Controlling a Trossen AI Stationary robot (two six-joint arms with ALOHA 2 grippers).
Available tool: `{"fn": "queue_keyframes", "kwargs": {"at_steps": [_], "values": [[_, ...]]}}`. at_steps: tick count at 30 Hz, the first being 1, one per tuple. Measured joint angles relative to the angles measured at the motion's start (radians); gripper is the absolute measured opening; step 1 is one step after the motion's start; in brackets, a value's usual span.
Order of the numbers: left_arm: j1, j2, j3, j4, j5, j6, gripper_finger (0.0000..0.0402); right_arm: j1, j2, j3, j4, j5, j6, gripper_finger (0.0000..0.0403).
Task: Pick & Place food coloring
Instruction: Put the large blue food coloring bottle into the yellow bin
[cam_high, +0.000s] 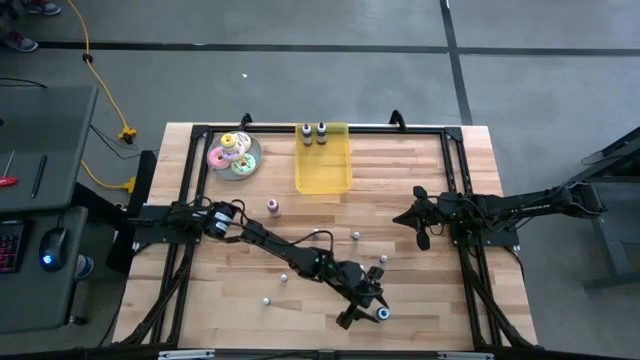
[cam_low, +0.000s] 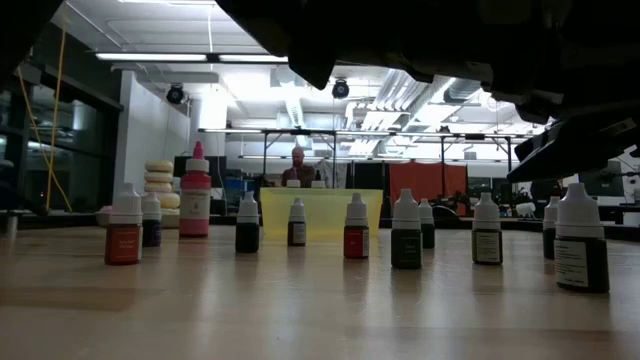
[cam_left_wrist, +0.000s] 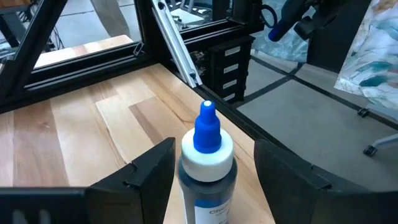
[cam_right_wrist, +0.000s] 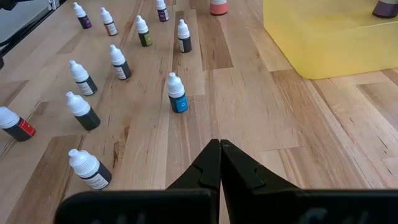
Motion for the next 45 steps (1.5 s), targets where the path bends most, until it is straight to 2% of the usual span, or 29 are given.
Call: {"fn": "queue_keyframes", "kwargs": {"at_steps": [13, 19, 29, 45], "values": [[-0.005, 0.000, 0.000, 0.010, -0.007, -0.002, 0.0211, 0.000, 0.000, 0.000, 0.000, 0.000, 0.000, 0.0000], [-0.004, 0.000, 0.010, 0.026, -0.058, -0.002, 0.0211, 0.000, 0.000, 0.000, 0.000, 0.000, 0.000, 0.0000], [-0.011, 0.071, 0.057, 0.013, -0.022, -0.062, 0.0211, 0.000, 0.000, 0.000, -0.001, 0.000, 0.000, 0.0000], [-0.017, 0.069, 0.088, -0.008, -0.035, -0.052, 0.0211, 0.000, 0.000, 0.000, 0.000, 0.000, 0.000, 0.0000]]}}
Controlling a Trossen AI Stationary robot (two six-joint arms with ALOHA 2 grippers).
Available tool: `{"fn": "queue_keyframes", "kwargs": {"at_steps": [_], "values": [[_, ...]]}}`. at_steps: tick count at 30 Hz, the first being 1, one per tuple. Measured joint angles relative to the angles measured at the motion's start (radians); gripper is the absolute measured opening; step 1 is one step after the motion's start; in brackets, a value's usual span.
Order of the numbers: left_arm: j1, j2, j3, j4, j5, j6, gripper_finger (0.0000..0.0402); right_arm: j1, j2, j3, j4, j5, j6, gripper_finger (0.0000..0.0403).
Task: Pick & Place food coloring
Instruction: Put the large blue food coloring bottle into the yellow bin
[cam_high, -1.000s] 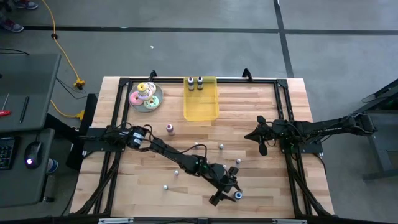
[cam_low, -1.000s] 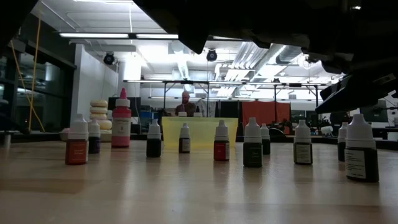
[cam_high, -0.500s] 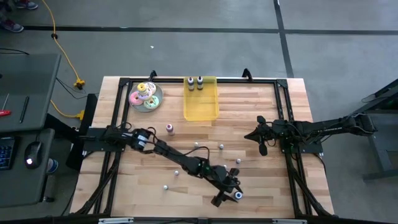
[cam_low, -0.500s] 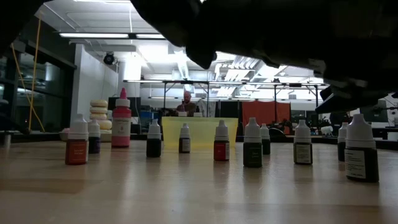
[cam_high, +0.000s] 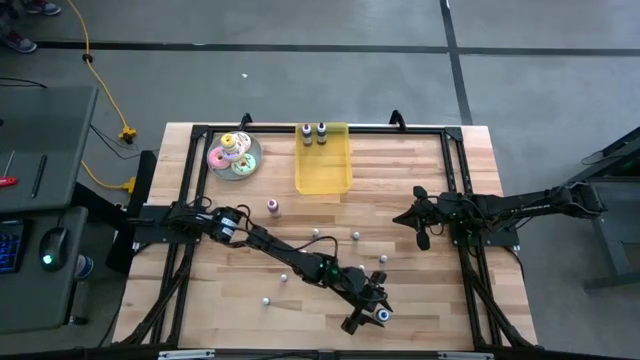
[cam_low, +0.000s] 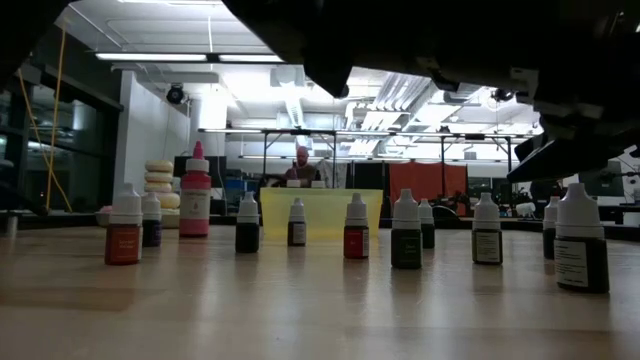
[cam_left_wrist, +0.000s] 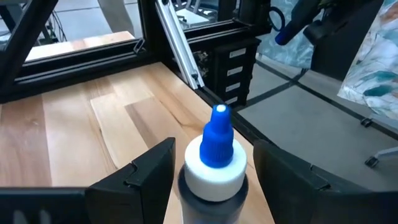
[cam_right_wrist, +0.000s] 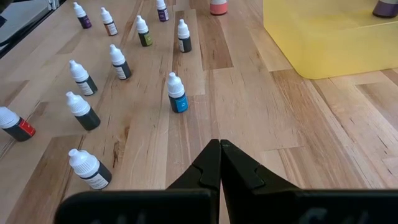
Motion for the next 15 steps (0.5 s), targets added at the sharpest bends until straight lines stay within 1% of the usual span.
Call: {"fn": "queue_keyframes", "kwargs": {"at_steps": [5, 15], "values": [[0.000, 0.000, 0.000, 0.000, -0.003, 0.000, 0.0199, 0.000, 0.000, 0.000, 0.000, 0.000, 0.000, 0.0000], [0.000, 0.000, 0.000, 0.002, 0.004, -0.003, 0.0119, 0.000, 0.000, 0.000, 0.000, 0.000, 0.000, 0.0000]]}}
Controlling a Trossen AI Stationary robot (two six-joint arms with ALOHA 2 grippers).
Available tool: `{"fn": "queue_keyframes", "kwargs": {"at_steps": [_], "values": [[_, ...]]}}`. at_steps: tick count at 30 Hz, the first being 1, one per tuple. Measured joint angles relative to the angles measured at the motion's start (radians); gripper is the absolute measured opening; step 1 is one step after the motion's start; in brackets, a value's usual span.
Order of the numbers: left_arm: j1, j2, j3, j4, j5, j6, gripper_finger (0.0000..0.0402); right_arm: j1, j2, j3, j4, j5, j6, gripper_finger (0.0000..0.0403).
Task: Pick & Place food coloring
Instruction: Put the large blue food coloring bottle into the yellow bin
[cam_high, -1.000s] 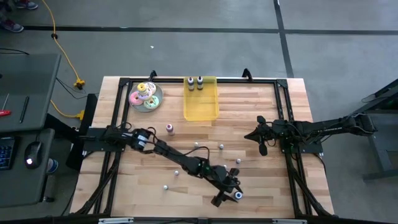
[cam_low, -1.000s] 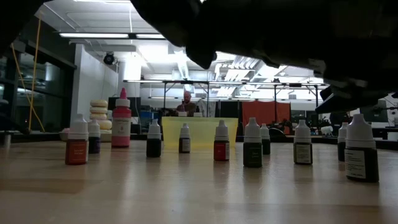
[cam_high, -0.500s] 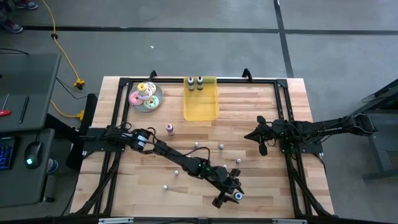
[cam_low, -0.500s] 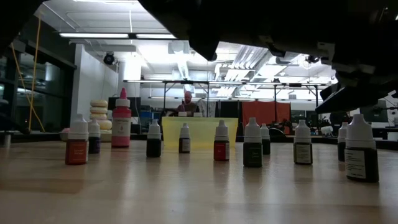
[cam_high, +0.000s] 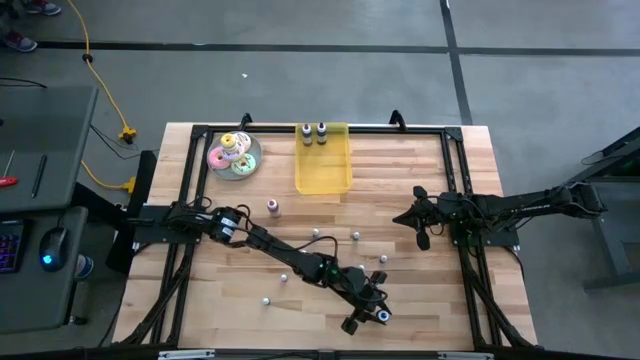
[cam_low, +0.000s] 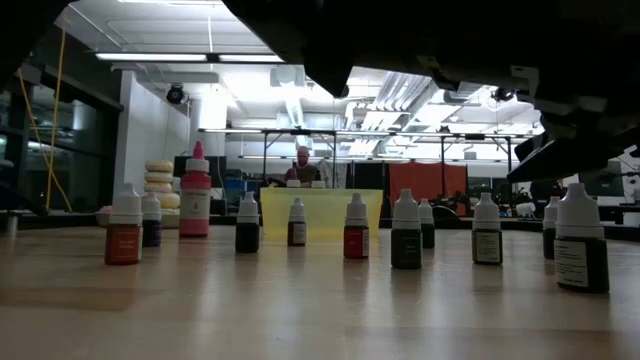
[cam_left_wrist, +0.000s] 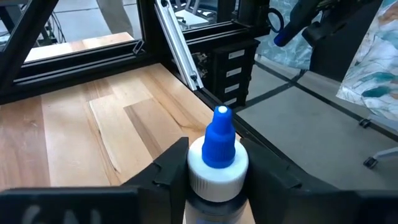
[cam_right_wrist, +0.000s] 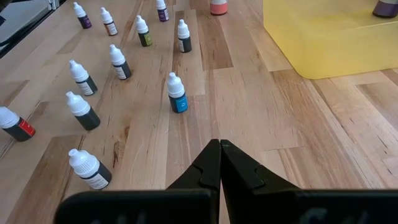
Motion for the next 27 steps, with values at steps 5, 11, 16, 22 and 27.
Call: {"fn": "queue_keyframes", "kwargs": {"at_steps": [5, 11, 16, 22, 27], "values": [[0.000, -0.001, 0.000, -0.003, 0.002, 0.000, 0.0103, 0.000, 0.000, 0.000, 0.000, 0.000, 0.000, 0.0000], [0.006, -0.001, 0.000, -0.003, 0.001, -0.001, 0.0103, 0.000, 0.000, 0.000, 0.000, 0.000, 0.000, 0.0000], [0.018, -0.009, -0.001, -0.007, 0.008, -0.035, 0.0102, 0.000, 0.000, 0.000, 0.000, 0.000, 0.000, 0.0000], [0.037, -0.053, -0.002, -0.009, 0.022, -0.051, 0.0102, 0.000, 0.000, 0.000, 0.000, 0.000, 0.000, 0.0000], [0.059, -0.114, -0.002, -0.060, 0.009, -0.055, 0.0102, 0.000, 0.000, 0.000, 0.000, 0.000, 0.000, 0.0000]]}}
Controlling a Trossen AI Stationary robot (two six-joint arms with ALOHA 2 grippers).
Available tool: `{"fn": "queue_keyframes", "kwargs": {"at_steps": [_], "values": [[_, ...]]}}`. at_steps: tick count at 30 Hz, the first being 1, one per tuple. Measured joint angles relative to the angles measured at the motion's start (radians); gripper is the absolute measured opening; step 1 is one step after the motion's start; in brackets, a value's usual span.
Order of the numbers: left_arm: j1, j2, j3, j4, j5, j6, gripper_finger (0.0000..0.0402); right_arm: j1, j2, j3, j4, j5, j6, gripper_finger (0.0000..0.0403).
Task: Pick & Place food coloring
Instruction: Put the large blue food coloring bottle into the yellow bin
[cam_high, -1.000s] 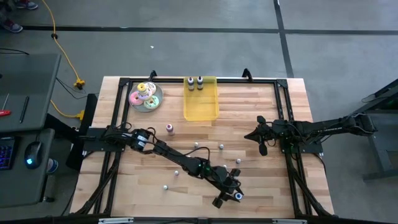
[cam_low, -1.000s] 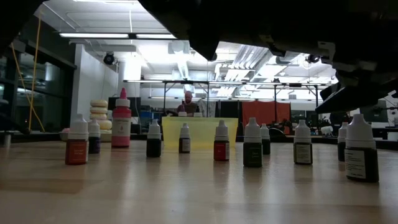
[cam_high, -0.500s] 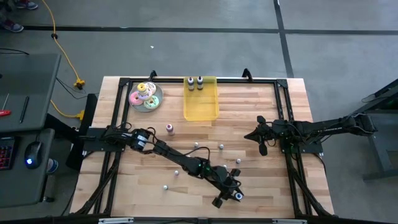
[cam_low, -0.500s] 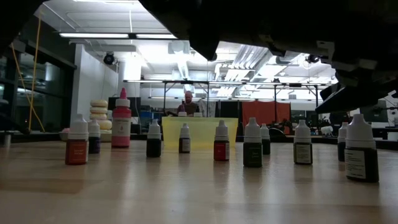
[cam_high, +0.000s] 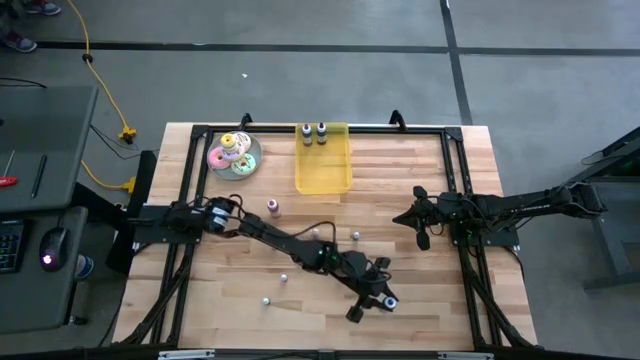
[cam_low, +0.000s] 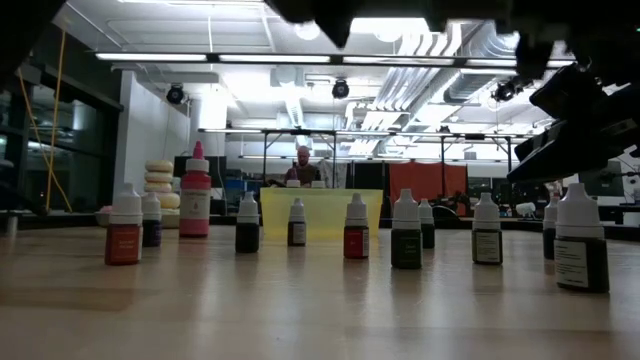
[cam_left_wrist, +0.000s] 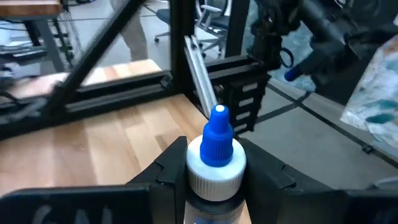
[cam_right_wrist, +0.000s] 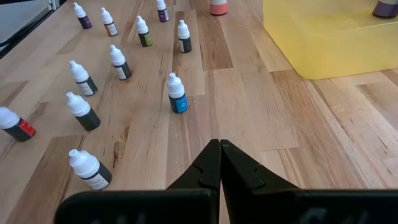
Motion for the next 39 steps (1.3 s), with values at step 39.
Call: {"fn": "queue_keyframes", "kwargs": {"at_steps": [39], "values": [[0.293, -0.423, -0.001, -0.853, -0.105, -0.099, 0.0101, 0.000, 0.000, 0.000, 0.000, 0.000, 0.000, 0.0000]]}}
